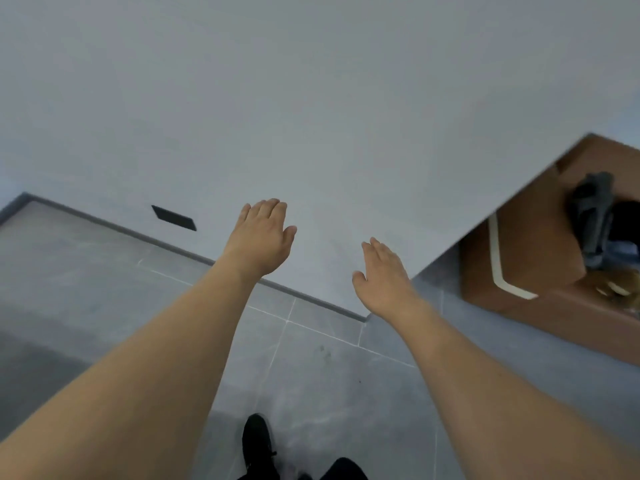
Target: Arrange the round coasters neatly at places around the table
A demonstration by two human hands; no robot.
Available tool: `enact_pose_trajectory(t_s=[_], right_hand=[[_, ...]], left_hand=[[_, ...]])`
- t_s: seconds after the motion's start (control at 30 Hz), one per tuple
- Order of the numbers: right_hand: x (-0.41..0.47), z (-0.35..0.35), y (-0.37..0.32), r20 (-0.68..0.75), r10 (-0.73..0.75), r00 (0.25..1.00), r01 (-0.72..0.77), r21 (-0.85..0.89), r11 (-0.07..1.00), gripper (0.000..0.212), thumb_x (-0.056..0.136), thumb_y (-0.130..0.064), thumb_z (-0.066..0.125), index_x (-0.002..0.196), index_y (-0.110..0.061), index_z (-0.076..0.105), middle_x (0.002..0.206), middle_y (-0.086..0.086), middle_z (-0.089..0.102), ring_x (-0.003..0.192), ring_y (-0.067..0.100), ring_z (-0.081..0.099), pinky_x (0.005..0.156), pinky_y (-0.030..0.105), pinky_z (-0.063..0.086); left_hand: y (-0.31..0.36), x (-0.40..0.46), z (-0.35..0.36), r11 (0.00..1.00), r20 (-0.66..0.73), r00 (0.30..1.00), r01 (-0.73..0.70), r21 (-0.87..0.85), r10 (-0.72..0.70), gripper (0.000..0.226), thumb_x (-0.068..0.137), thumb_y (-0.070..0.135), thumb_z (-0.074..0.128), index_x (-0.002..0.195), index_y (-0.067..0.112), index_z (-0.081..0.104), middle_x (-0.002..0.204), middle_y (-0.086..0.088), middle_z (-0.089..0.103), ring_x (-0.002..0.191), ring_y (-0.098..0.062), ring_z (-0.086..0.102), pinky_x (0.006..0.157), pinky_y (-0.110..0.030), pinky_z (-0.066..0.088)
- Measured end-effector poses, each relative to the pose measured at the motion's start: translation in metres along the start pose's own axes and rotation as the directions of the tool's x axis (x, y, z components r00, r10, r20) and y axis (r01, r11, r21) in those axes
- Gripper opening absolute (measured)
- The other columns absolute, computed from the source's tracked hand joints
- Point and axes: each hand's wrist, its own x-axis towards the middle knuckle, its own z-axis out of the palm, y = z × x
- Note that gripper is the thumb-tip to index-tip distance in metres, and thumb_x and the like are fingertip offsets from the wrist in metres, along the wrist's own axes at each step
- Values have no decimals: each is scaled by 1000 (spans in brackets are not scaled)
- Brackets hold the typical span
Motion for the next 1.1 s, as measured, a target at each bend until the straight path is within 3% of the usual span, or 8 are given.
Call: enact_pose_trajectory(t_s=[0.23, 0.43, 0.73, 0.9, 1.1], right_hand=[[110, 15, -69, 161, -216, 963, 223, -25, 975, 61, 97, -24, 34, 151, -10, 11, 161, 7, 3, 148, 20, 0, 120, 35, 0], [190, 37, -144, 320, -438, 840, 478, -54, 877, 61, 98, -25, 34, 152, -9, 10, 161, 9, 3, 148, 21, 1, 120, 36, 1], [216, 100, -293, 510, -658, 553, 777, -30, 629, 62, 97, -23, 36, 151, -8, 11, 161, 9, 5, 148, 21, 2, 120, 35, 2], [198, 150, -381, 582, -731, 356, 896, 11, 445, 62, 96, -23, 38, 151, -7, 14, 160, 12, 10, 147, 24, 7, 120, 35, 5], [168, 207, -462, 690, -711, 134, 963, 80, 259, 63, 96, -25, 37, 151, -9, 13, 161, 10, 8, 147, 23, 7, 120, 35, 5]], left_hand=[[-94, 33, 3, 966, -10, 966, 259, -10, -259, 52, 100, 34, 37, 142, 4, 35, 150, -13, 36, 140, -30, 28, 118, -49, 15], [-169, 18, 5, 843, -39, 842, 536, -39, -538, 53, 100, 32, 36, 142, 1, 34, 150, -16, 36, 139, -33, 30, 116, -48, 17], [-262, -76, 11, 524, -94, 515, 840, -141, -852, 51, 99, 32, 38, 141, 4, 35, 149, -14, 38, 137, -31, 32, 119, -46, 13], [-309, -135, 12, 339, -127, 318, 918, -205, -939, 50, 99, 31, 38, 140, 3, 37, 148, -14, 39, 138, -30, 31, 119, -47, 13], [-333, -197, 13, 94, -128, 61, 958, -272, -990, 50, 99, 29, 39, 139, 1, 38, 146, -15, 41, 136, -30, 34, 117, -49, 17]])
